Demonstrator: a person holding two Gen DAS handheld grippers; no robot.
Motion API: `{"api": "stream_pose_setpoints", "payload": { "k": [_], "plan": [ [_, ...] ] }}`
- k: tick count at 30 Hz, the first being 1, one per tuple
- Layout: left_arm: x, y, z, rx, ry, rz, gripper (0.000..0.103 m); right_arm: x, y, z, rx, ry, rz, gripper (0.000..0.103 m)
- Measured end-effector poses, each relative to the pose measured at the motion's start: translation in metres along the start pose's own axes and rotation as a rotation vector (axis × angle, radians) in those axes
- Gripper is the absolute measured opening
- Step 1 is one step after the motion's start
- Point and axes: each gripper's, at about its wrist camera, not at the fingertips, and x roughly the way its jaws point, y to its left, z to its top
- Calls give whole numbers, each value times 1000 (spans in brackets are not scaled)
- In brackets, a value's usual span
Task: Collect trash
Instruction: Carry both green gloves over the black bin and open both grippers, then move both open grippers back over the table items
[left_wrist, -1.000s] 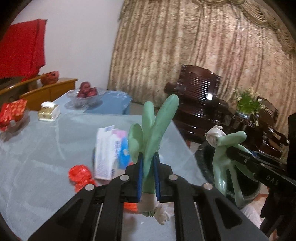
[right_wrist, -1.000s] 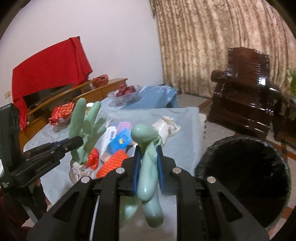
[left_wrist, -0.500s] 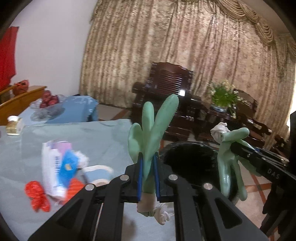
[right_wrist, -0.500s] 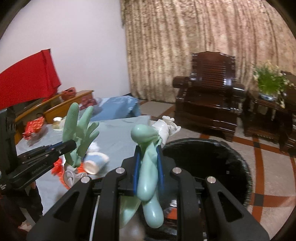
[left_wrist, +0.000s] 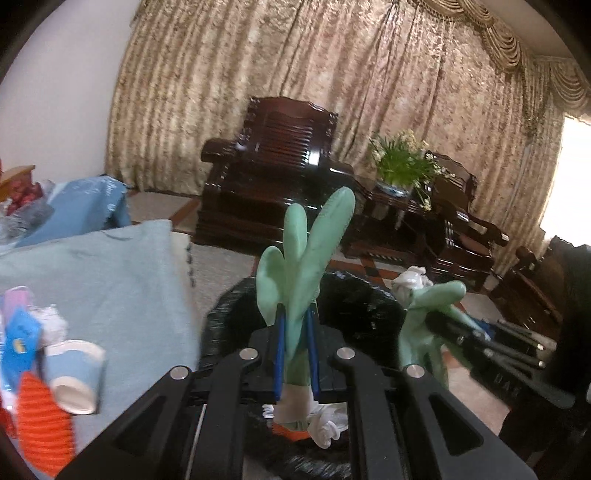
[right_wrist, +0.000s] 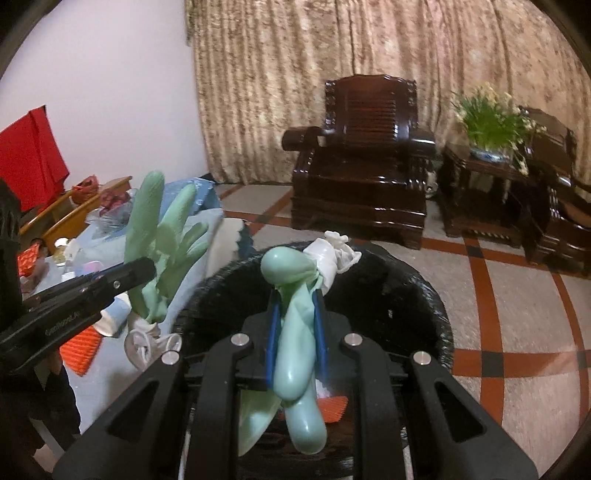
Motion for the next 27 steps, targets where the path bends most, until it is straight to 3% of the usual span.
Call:
{"api": "stream_pose_setpoints", "payload": {
  "k": [8, 11, 12, 14, 16, 21, 27],
  "plan": [
    [37, -12, 2, 4, 52, -47, 15, 18, -26, -7, 27, 31, -52, 22],
    [35, -8, 1, -9, 46, -53, 47, 18, -31, -10, 34, 30, -76, 44],
    [33, -6, 1, -10, 40, -47, 51, 16, -33, -11, 38, 23, -87, 56],
    [29, 0, 0, -13, 40, -31, 54, 14, -34, -13, 41, 14, -89, 69],
    [19, 10, -1, -21, 31, 1, 65, 9, -31, -14, 48, -4, -101, 93],
    [-15, 40, -5, -29, -15, 103, 83, 0, -13, -15, 61, -25, -63, 97],
    [-63, 85, -21, -50, -45, 227, 88, 1, 30, -12, 46, -23, 34, 97]
  ]
}}
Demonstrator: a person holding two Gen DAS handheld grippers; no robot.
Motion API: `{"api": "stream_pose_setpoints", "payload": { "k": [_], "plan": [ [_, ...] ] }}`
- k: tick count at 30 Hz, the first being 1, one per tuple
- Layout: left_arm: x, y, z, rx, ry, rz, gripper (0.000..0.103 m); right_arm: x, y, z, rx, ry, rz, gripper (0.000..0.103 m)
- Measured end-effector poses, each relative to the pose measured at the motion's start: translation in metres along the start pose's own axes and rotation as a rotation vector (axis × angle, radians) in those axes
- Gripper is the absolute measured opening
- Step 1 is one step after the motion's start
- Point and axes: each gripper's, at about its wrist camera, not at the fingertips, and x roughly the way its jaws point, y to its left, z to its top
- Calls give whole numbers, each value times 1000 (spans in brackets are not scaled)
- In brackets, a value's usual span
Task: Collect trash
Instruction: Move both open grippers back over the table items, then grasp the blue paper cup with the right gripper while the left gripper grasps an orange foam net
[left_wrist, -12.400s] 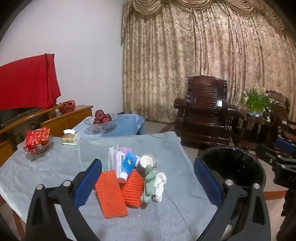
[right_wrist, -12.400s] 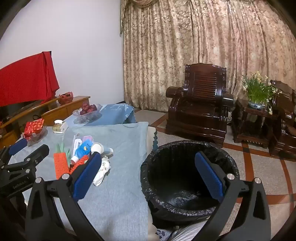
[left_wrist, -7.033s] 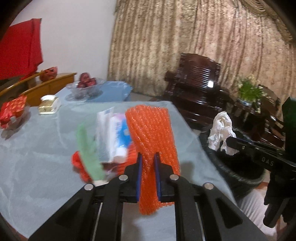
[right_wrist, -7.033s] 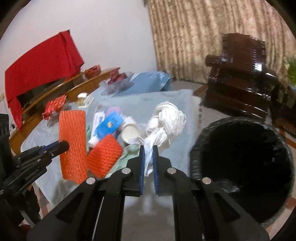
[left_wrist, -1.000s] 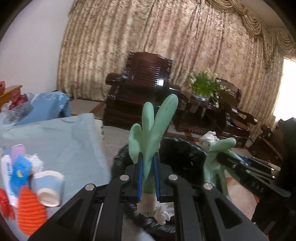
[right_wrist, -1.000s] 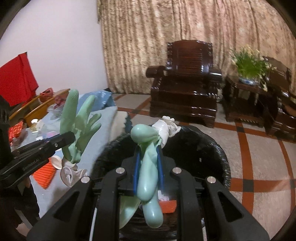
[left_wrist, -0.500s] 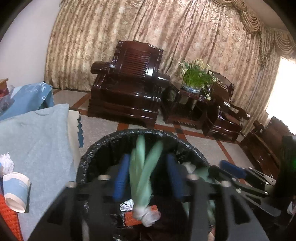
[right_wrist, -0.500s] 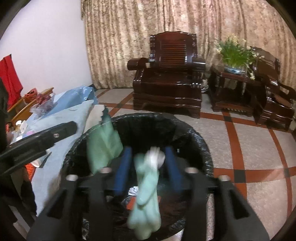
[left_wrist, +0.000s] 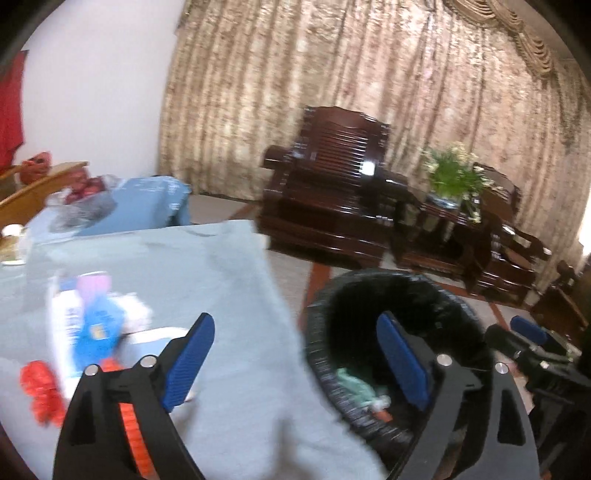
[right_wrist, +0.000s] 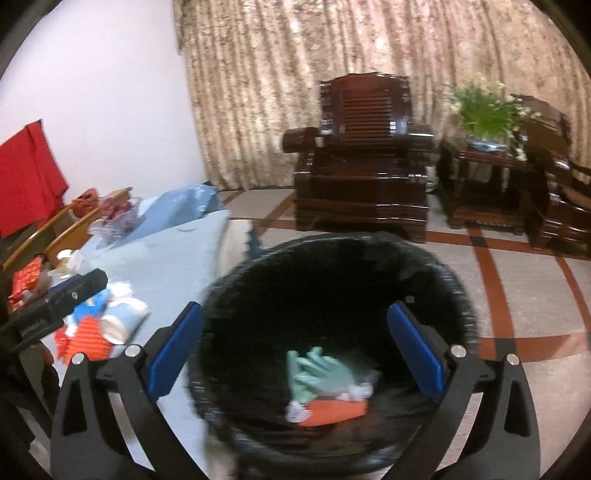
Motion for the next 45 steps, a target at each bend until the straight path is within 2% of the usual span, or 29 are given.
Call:
{"api": "stream_pose_setpoints", "payload": {
  "k": [9, 16, 20, 26, 33, 37, 42, 44, 45],
  "plan": [
    [-52, 83, -29, 12, -41, 227, 88, 20, 97, -3, -93, 25, 148, 97],
    [-70, 143, -53, -50, -20, 332, 87, 45, 160, -6, -157, 62, 230, 97],
    [-69, 165, -59, -73, -21, 379, 87, 65, 192, -12, -192, 88, 260, 97],
    [-62, 186, -64, -103, -12, 414, 87, 99, 222, -26, -211, 145, 265, 97],
    [-61, 197, -66, -126, -5, 420, 87, 134, 247, -40, -223, 219, 276, 95],
    [-60, 201, -66, -136, -4, 424, 87, 149, 256, -45, -237, 259, 281, 83],
    [-58, 203, -68, -140, 1, 423, 87, 160, 257, -48, -221, 301, 288, 78],
    [-56, 203, -69, -141, 4, 423, 87, 164, 257, -49, -222, 315, 302, 73],
    [-56, 203, -69, -142, 6, 421, 87, 165, 257, -49, -221, 320, 307, 65]
  ]
}}
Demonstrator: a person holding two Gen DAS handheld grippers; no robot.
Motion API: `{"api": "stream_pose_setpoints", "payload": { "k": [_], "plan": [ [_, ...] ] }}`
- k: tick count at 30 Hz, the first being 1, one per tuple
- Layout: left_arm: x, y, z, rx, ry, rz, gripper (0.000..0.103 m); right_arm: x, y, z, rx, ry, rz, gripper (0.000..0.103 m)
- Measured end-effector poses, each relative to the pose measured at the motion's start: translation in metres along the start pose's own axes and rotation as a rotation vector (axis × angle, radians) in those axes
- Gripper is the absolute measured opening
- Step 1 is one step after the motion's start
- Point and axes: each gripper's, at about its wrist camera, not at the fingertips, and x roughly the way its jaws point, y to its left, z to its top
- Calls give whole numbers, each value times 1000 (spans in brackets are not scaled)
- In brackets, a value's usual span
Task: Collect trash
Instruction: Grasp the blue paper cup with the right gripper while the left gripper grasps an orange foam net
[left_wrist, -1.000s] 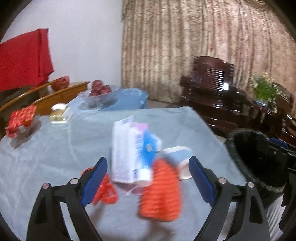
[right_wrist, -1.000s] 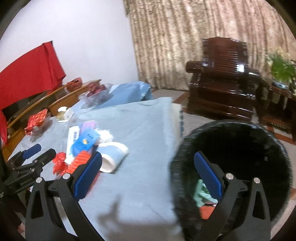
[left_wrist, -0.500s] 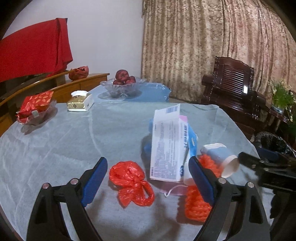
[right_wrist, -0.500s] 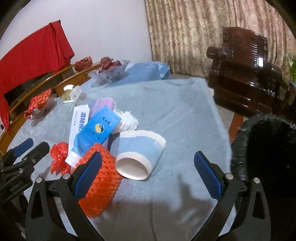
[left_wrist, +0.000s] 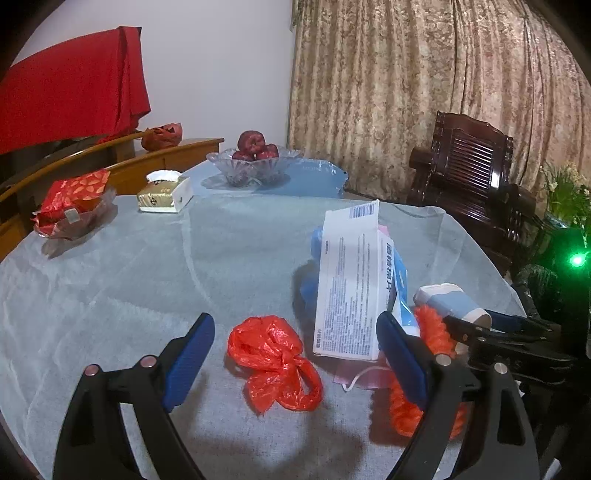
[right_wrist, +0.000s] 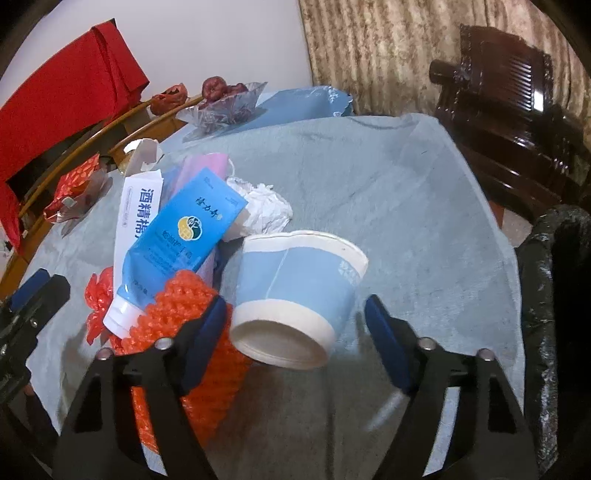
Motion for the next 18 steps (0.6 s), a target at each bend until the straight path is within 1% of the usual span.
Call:
{"api": "stream_pose_setpoints", "payload": {
  "k": [1, 6, 10, 18],
  "plan": [
    [1, 0, 0, 0, 1, -1, 87, 0, -1, 0, -1, 6, 4, 63],
    [1, -5, -3, 6, 9, -14, 87, -6, -4, -1, -1, 5, 31, 59],
    [-2, -13, -5, 9, 16, -35, 87, -21, -9, -2, -8, -17, 13, 58],
    [-3, -43, -17, 38, 52, -114, 86, -56, -25, -11, 2, -46, -7, 57]
  ]
}}
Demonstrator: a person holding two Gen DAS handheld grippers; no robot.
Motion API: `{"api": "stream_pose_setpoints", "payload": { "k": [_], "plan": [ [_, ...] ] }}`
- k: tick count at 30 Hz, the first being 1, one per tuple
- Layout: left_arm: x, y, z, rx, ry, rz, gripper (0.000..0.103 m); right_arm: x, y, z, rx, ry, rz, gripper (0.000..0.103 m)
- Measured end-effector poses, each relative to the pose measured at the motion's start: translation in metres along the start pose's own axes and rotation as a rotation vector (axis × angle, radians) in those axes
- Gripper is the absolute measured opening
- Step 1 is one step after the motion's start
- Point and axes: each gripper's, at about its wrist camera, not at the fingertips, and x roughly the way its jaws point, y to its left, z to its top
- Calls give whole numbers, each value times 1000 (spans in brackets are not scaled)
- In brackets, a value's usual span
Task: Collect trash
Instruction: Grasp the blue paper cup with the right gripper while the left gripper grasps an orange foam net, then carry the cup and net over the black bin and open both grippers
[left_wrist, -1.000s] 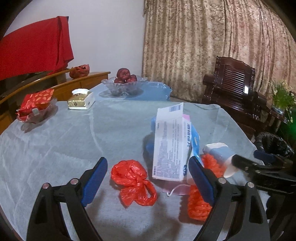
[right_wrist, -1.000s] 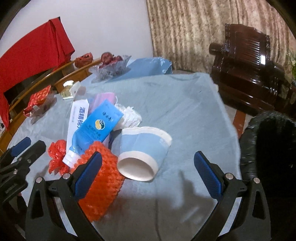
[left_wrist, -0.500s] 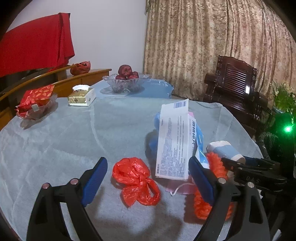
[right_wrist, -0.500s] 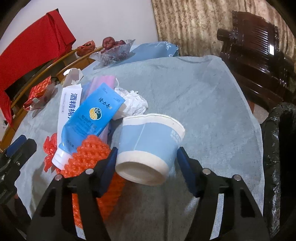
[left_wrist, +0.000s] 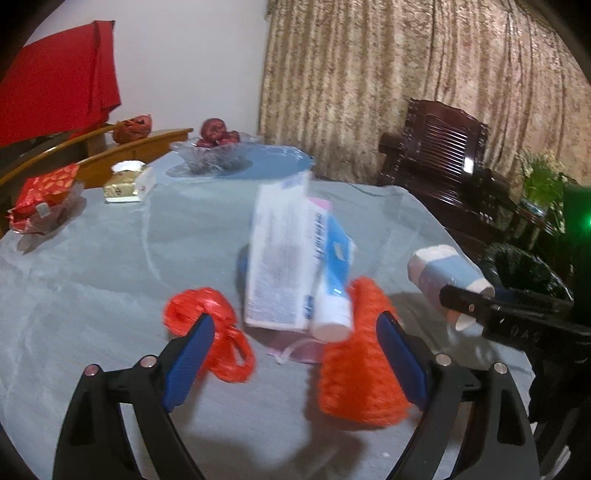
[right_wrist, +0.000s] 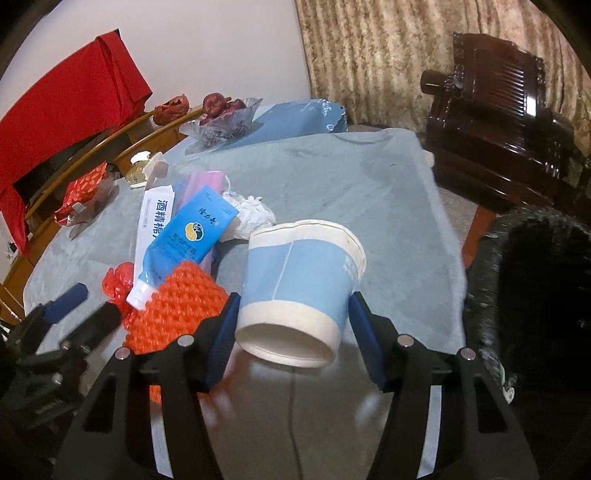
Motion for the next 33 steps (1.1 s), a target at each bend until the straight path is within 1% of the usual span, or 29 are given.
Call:
{"api": "stream_pose_setpoints", "payload": {
  "k": [4, 7, 10, 12, 13, 15, 18, 25, 28, 33],
  "plan": [
    [8, -11, -7, 14, 35, -37, 81, -14, -6, -3, 0, -12, -7, 57],
    [16, -15, -13, 8, 72, -59, 76, -23, -10, -5, -3, -22, -12, 57],
    [24, -19, -19, 0, 113, -89, 64, -28, -12, -7, 0, -27, -11, 57],
    [27, -22, -23, -8, 134, -109, 51, -31, -13, -8, -3, -29, -14, 57],
    [28, -24, -23, -8, 134, -112, 50, -32, -13, -9, -4, -30, -15, 57],
    [26, -26, -23, 4, 128, -112, 41, -35, -13, -11, -4, -32, -15, 58],
    [19, -30, -19, 6, 116, -117, 33, -42, -14, -11, -2, -43, -10, 58],
    [-7, -42, -4, 11, 61, -147, 27, -70, -15, -7, -9, -93, -14, 58],
    [-21, -53, 5, 32, 16, -171, 27, -84, -16, -6, -5, -118, -19, 57],
    [-33, -70, 19, 52, -24, -218, 27, -109, -25, -7, 3, -160, -37, 57]
  ]
}}
